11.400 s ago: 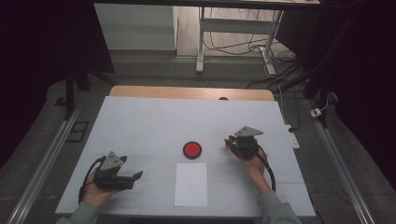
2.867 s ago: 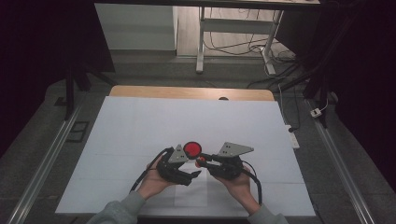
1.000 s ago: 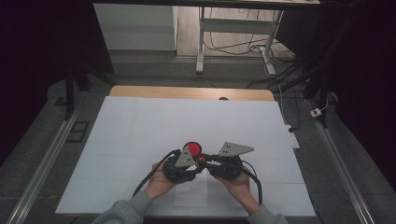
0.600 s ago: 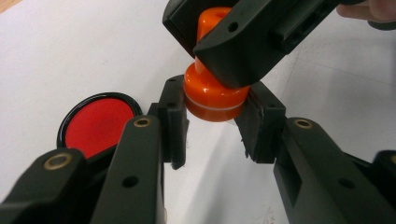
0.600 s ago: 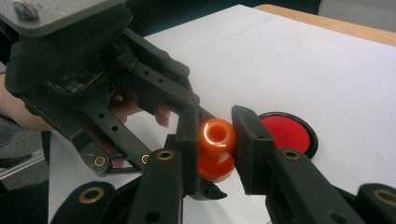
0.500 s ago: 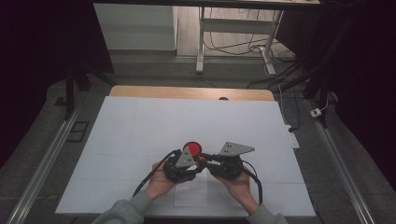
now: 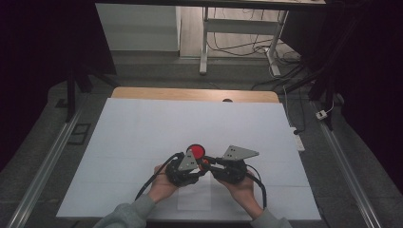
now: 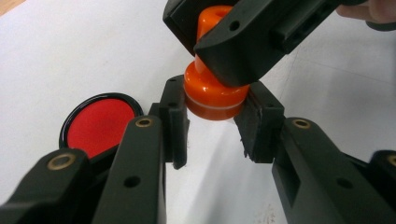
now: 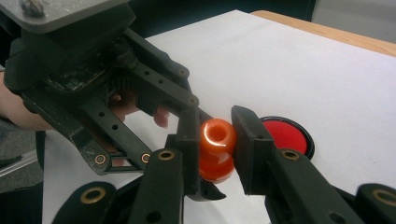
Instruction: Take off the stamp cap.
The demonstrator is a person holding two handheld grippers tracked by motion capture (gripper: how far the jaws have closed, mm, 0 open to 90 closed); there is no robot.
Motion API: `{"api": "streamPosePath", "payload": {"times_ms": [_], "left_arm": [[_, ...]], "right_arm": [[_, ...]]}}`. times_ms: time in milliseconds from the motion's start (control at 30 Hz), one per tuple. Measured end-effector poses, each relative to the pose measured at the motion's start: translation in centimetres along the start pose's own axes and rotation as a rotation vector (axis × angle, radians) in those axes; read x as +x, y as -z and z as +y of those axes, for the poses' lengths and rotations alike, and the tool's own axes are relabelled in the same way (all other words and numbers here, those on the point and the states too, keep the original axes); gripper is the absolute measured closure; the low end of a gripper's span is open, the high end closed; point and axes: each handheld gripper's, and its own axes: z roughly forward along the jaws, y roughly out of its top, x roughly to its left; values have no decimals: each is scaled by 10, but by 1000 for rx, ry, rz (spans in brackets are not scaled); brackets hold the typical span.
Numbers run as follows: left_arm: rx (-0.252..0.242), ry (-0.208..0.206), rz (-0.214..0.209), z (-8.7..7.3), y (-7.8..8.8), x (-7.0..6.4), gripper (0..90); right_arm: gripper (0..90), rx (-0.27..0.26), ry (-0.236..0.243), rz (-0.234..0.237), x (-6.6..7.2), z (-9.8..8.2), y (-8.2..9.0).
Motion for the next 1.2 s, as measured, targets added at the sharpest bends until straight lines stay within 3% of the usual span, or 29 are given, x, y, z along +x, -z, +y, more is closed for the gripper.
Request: {"api": "streamPosePath", "payload": {"times_ms": [300,400,467,533,700,1200], "left_arm": [[13,-26,20,0,-1,-2,650],[78,-90,38,-3,-7,-8,651],[43,-39,-6,-4,-10,-8,651],[39,-48,2,-2,-9,-7,651],[29,-21,18,-3,-3,0,651],[18,6,12,-5,2,5,649]], "right_arm": [[728,4,-31,0,-1,-1,-1],[729,-29,-35,-28,-1,1,3],[729,-56,-51,-37,-6,5,10],[729,-53,-47,-45,-8,4,13],[728,-44,-58,-32,-9,1,10],[727,-62,-59,-21,-10,2,13]]}}
